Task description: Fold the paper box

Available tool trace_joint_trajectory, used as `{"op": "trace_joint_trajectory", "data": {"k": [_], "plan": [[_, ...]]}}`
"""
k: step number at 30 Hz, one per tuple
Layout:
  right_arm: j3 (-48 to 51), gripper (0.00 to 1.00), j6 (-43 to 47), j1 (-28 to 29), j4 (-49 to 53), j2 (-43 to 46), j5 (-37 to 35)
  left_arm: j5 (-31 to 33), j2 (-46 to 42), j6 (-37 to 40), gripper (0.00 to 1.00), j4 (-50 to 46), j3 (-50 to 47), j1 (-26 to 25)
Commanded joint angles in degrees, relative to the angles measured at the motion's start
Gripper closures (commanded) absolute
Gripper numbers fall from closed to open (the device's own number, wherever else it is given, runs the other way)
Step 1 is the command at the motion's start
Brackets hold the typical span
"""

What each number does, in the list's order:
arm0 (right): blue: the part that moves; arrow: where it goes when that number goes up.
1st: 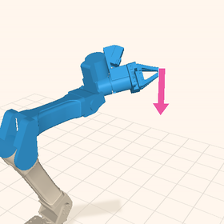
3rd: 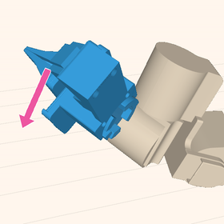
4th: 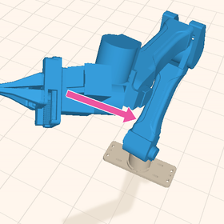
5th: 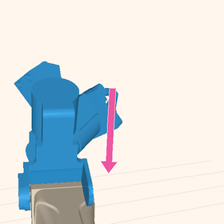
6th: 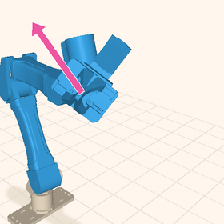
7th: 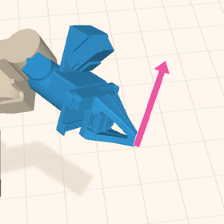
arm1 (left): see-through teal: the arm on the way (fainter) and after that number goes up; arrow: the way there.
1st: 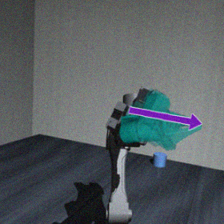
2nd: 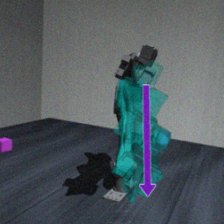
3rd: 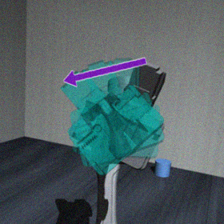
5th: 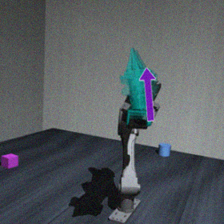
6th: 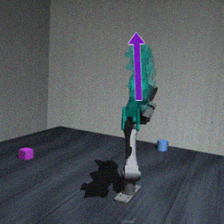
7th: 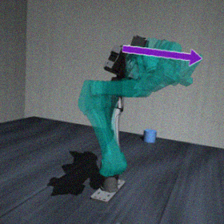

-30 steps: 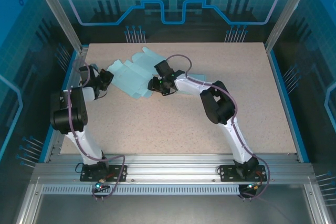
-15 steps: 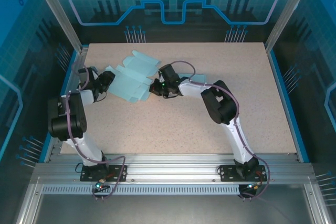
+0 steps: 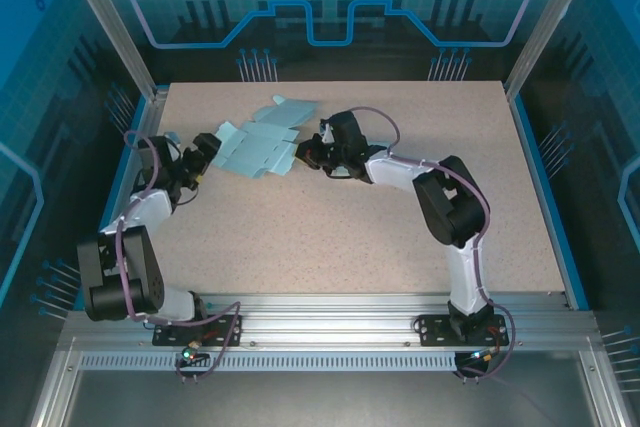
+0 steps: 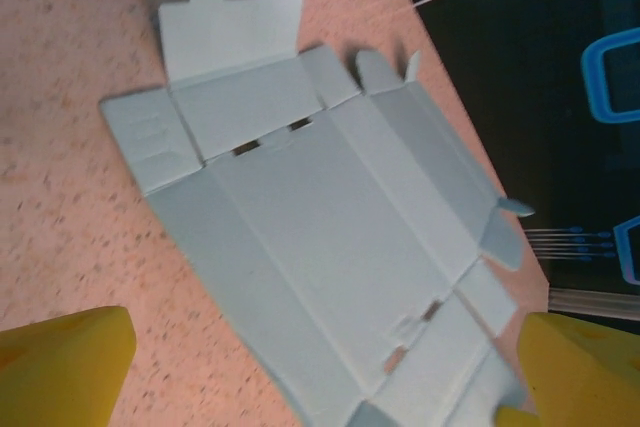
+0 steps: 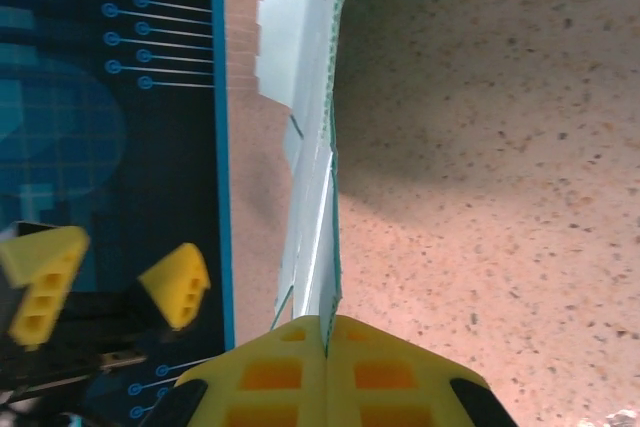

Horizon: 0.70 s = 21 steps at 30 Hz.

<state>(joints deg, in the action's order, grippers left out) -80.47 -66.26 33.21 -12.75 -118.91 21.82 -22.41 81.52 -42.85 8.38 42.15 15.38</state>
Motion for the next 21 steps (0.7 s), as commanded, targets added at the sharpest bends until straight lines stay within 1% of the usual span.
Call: {"op": "trace_joint_trajectory", "data": {"k": [1, 5, 9, 13, 17, 21], "plan": [[1.66, 1.0, -1.24, 0.18, -2.36, 2.99, 1.99, -4.61, 0.72, -2.54, 0.01, 0.3, -3.16, -0.04], [2.42, 1.0, -0.91, 0.52, -2.36, 4.54, 1.8, -9.93, 4.01, -9.69, 0.01, 10.4, -7.12, -0.06], [2.62, 1.0, -0.71, 1.02, -2.35, 4.94, 1.78, -12.97, 6.91, -15.92, 0.01, 19.96, -10.33, -0.32], [2.43, 1.0, -0.71, 1.49, -2.36, 4.85, 1.9, -13.14, 9.65, -17.69, 0.01, 23.29, -11.24, -1.36], [2.35, 1.0, -0.63, 2.16, -2.37, 5.08, 2.35, -12.77, 13.31, -20.23, 0.01, 28.73, -11.11, -2.86], [2.46, 1.0, 0.04, 2.95, -1.87, 5.43, 2.96, -12.66, 18.99, -24.59, 0.01, 37.76, -9.95, -3.77]]}}
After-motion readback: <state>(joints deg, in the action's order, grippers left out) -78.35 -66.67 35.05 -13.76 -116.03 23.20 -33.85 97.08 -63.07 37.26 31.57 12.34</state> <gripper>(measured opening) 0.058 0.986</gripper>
